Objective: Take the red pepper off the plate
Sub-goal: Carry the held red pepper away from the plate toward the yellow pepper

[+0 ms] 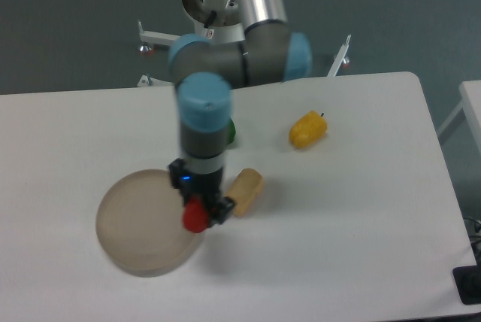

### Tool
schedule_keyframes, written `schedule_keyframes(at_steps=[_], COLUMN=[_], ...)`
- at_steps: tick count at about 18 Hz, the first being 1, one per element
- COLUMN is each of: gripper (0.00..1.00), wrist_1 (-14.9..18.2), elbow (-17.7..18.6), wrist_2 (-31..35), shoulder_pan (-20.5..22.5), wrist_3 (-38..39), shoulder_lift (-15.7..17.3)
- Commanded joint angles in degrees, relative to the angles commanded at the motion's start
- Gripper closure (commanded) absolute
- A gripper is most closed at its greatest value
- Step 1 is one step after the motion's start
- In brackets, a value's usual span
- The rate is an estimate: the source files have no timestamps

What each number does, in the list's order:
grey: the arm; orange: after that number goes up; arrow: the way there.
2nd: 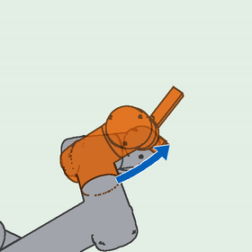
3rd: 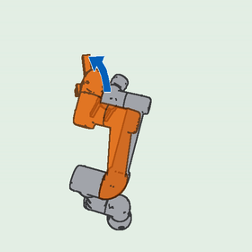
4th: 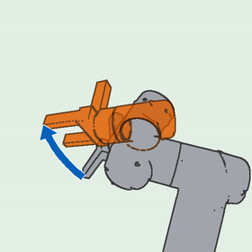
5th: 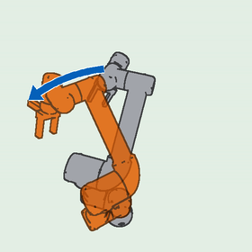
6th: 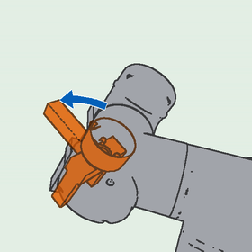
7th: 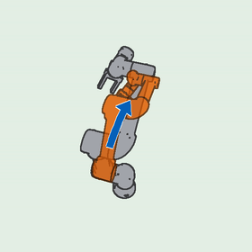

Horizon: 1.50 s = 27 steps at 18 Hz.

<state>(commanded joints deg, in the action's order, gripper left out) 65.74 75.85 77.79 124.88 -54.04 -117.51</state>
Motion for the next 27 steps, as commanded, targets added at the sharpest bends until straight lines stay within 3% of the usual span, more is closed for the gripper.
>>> schedule_keyframes(at_steps=[6, 9, 13, 17, 20, 27], gripper=[0.87, 0.87, 0.86, 0.84, 0.84, 0.85], wrist_1=[9.57, 14.41, 14.16, 13.71, 13.98, 14.15], elbow=[0.44, 0.35, 0.01, -0.35, -0.35, -0.79], wrist_2=[-0.63, 1.03, 7.46, 9.21, 9.74, 10.27], shoulder_pan=[10.11, 12.84, 12.85, 12.32, 12.23, 12.14], wrist_3=[-13.53, -21.09, -23.31, -23.48, -29.44, -30.43], shoulder_lift=[2.28, 3.60, 3.43, 2.90, 3.34, 2.99])
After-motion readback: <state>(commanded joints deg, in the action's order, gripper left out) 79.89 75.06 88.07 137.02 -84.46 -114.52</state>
